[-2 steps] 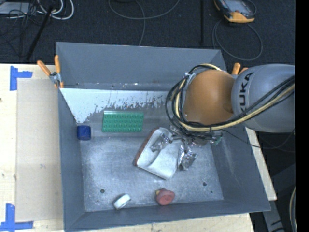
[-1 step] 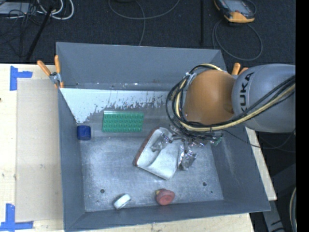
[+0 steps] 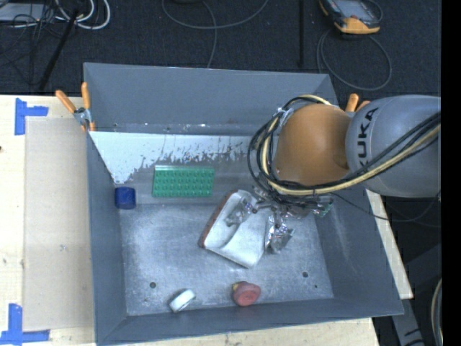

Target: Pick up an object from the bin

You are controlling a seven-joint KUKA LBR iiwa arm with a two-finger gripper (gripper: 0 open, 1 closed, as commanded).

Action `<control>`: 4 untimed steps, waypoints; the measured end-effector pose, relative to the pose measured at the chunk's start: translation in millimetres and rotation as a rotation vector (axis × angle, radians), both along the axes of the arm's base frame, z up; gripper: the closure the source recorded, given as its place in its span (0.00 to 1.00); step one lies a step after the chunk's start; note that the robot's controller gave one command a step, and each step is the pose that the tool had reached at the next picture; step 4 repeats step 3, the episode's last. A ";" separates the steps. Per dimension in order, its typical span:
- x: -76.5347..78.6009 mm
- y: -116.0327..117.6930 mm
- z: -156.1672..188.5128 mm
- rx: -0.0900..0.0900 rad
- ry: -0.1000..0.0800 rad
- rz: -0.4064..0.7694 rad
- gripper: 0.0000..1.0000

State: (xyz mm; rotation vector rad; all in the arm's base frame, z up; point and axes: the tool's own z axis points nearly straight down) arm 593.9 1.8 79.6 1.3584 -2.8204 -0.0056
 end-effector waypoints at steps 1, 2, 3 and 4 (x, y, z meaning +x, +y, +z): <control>0.7 0.9 46.8 0.002 -0.015 -0.005 1.00; 0.5 1.4 45.9 0.004 -0.011 -0.010 1.00; 2.0 2.5 124.0 0.002 -0.019 -0.013 1.00; 2.0 2.5 124.0 0.002 -0.019 -0.013 1.00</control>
Offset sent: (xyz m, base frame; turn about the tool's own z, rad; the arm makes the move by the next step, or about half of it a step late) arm 0.0000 0.0000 0.0449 0.0000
